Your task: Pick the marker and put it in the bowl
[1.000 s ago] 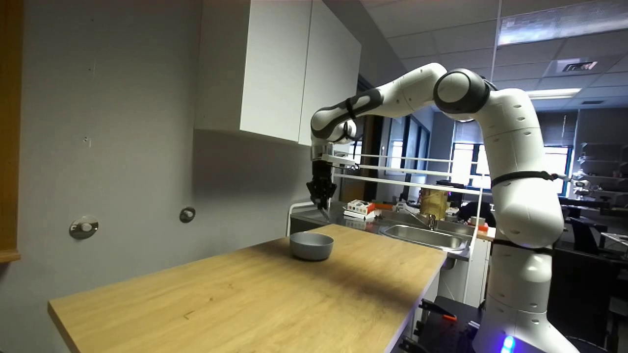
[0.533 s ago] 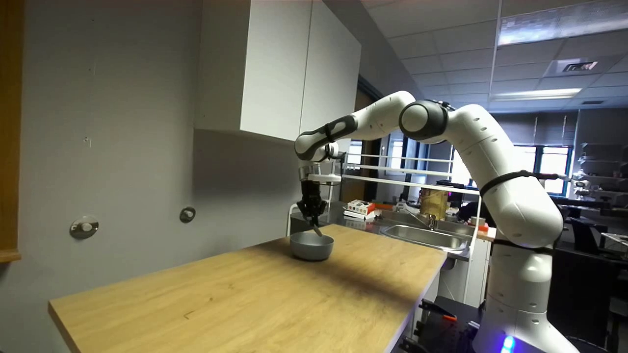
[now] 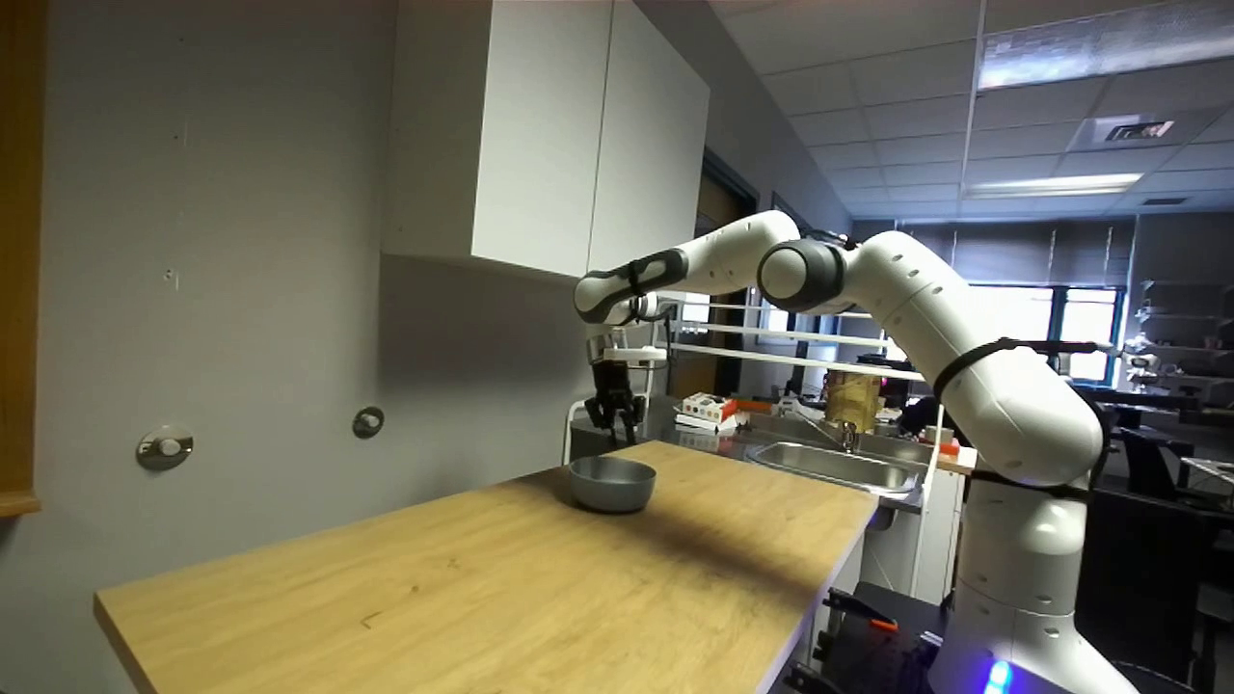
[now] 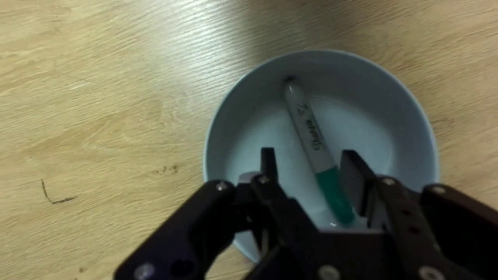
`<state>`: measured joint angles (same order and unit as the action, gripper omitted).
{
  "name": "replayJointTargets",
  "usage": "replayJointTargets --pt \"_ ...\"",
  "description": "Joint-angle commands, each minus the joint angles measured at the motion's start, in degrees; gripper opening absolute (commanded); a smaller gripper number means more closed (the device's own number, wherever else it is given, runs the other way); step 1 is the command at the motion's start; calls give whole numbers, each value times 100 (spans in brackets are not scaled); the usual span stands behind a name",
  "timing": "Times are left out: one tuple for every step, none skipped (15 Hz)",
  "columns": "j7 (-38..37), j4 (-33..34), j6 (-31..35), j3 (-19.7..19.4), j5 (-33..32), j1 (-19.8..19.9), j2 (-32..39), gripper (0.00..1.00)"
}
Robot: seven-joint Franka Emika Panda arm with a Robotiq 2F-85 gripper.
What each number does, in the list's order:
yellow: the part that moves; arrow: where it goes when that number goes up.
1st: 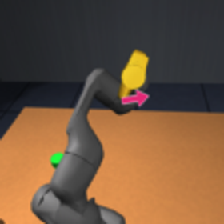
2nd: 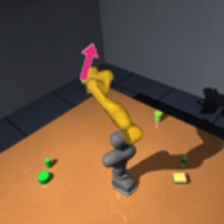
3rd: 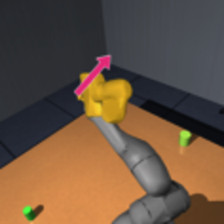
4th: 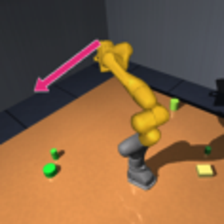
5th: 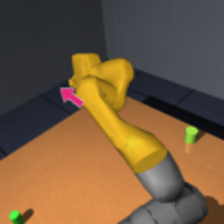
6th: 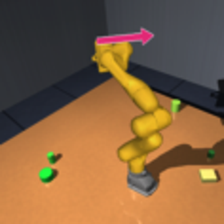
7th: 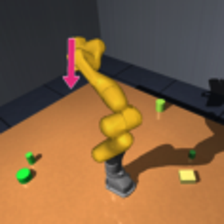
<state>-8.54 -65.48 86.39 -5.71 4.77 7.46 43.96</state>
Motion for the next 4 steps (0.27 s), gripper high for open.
replayJointTargets --pt "25 642 -559 44 -61 19 296 79" --pt "52 643 -711 62 -65 1 268 88" --pt "124 644 -930 91 -59 -3 239 94" --pt "214 571 -1142 124 -60 -22 149 99"
